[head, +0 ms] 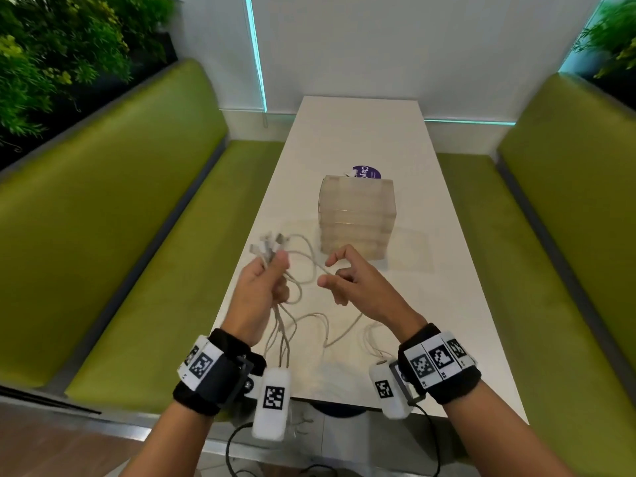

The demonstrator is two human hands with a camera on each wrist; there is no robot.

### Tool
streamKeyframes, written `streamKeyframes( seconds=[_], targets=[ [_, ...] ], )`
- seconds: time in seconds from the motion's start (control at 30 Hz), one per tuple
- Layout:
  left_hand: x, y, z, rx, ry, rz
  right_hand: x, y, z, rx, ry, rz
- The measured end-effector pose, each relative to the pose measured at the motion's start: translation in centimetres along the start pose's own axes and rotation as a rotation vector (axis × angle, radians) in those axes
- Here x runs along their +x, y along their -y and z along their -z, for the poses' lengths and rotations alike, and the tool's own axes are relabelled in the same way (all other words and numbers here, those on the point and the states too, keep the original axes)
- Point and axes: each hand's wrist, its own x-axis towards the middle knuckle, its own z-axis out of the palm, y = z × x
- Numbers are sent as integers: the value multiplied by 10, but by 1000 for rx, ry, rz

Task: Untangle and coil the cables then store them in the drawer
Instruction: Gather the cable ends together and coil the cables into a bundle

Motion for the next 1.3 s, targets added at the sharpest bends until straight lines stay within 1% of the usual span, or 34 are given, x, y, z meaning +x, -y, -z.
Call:
streamKeyframes(
  seconds=[0.07,0.13,0.2,0.27,0.33,0.4,0.47,0.57,0.67,0.73,0.83,1.0,1.03,1.1,1.13,1.2,1.23,1.3],
  targets=[
    [4,-14,9,-129,-76,-42,0,-14,4,-88,38,-25],
    [8,-25,19,-189,-130,-82,-1,-24,6,-75,52,-6],
    [11,-26,27,-166,-168,-107,-4,-26,3,-3,2,24],
    [10,-18,29,-64,-168,-122,-7,-19,0,68,-89,74],
    [7,-3,24,53,-118,-109,-8,-7,-4,92,-119,101],
    [1,12,15,150,-43,-75,-7,5,-7,89,-51,92],
    [-2,23,8,182,22,-57,-7,16,-9,107,19,29],
    [-3,29,2,147,104,-40,-8,25,-6,174,97,-57],
    [-5,30,-1,50,198,20,-12,31,-4,250,217,-101],
    [-7,31,-1,-37,228,42,-14,33,-5,314,258,-143],
    [-7,31,0,-137,239,41,-15,32,-8,337,285,-210],
    [-7,28,0,-83,211,21,-17,23,-19,416,284,-228],
    [-7,27,-1,-74,181,15,-17,20,-21,430,285,-216],
    [-6,26,-1,-114,70,38,-20,14,-22,407,306,-176],
    [-5,23,1,-171,18,46,-23,9,-22,345,321,-163],
    [1,15,9,-283,-50,22,-30,-3,-19,125,353,-157],
    [4,10,15,-306,-79,1,-34,-11,-18,21,359,-162],
    [9,0,27,-296,-121,-32,-41,-26,-14,-64,331,-184]
  ],
)
